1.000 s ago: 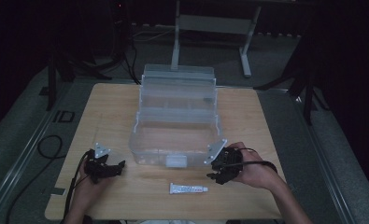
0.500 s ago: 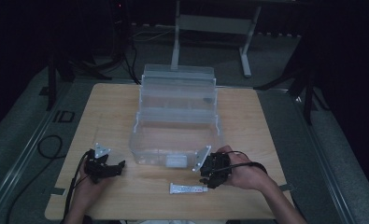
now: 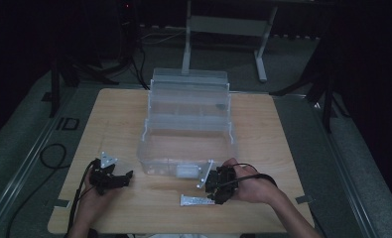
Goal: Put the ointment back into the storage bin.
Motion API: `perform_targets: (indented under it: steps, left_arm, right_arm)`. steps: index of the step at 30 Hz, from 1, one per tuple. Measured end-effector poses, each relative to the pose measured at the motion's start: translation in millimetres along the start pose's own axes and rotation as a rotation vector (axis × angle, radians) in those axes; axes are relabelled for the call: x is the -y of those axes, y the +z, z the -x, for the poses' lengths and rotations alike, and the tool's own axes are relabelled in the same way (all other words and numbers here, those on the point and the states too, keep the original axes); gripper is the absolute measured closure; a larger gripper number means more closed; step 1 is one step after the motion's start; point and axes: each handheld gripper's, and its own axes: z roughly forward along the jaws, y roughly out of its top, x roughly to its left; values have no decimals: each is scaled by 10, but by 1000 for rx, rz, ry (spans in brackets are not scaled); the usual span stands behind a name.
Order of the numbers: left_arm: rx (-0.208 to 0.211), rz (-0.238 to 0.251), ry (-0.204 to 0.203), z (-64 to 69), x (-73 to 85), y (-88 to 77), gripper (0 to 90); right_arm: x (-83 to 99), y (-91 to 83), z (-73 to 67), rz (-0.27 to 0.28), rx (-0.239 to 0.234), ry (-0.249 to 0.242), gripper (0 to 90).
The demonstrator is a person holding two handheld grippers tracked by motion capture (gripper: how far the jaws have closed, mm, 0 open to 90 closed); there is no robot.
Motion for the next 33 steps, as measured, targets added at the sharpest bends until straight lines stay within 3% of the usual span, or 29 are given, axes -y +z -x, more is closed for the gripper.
perform_targets:
  steps: [17, 33]
  left_arm:
    - [0, 0, 0, 0, 0, 0, 144]
    - [0, 0, 0, 0, 0, 0, 144]
  right_arm:
    - [-170, 200, -72, -92, -52, -58, 524]
    - [-224, 450, -173, -172, -69, -105, 575]
